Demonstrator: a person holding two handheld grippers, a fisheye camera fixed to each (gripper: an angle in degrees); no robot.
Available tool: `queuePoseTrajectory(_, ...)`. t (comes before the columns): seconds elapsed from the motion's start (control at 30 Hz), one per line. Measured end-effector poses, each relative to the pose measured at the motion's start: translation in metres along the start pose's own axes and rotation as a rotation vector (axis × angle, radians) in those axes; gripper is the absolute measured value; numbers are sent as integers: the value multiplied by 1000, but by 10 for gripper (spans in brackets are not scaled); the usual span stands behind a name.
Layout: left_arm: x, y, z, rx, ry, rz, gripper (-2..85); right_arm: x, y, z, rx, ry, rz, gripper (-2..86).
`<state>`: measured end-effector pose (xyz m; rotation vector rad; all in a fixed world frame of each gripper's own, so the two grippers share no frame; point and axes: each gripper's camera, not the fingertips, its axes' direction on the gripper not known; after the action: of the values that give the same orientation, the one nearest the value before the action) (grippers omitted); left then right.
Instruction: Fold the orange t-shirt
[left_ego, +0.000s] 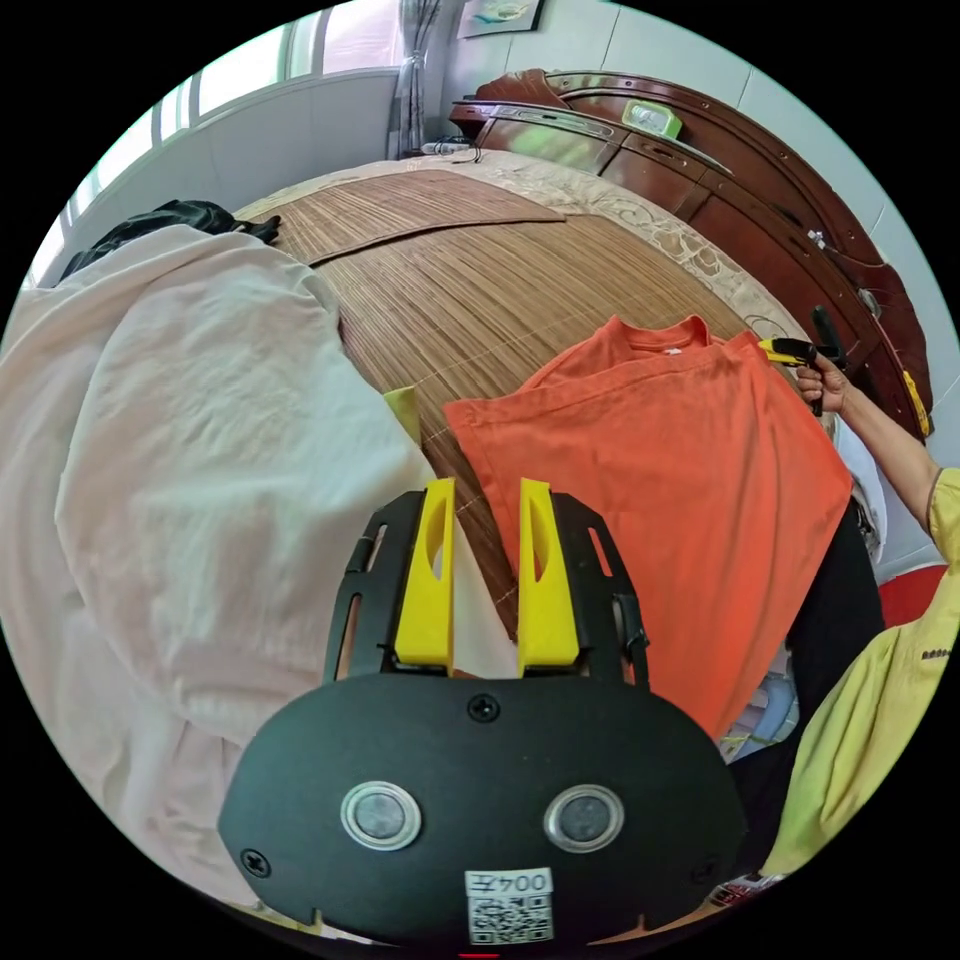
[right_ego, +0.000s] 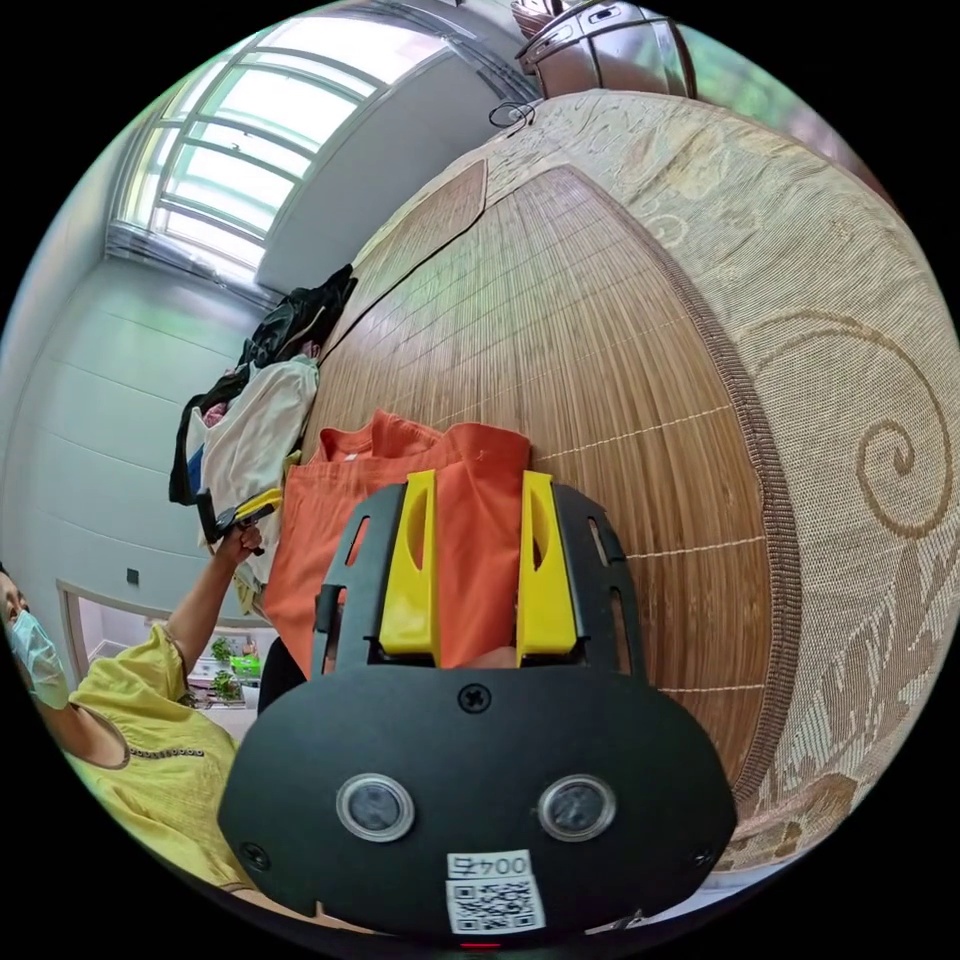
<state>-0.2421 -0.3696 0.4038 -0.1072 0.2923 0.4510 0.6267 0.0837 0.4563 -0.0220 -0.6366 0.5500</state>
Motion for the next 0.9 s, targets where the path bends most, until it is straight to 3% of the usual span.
queuePoseTrajectory(0.3,-11,-34,22,-13,37,-82,79,-10,14,7,32,46,-108,59)
queuePoseTrajectory(0.53,18,-38,20,16,-138,38,22,-69,43,36,-47,360,-405,94)
queuePoseTrajectory(0.77,23,-37,22,44,-161,51,12,-57,28,42,-45,338,-297,133)
queuePoseTrajectory(0.9,21,-34,23,68,-164,32,11,-37,20,37,-6,153,-159,132)
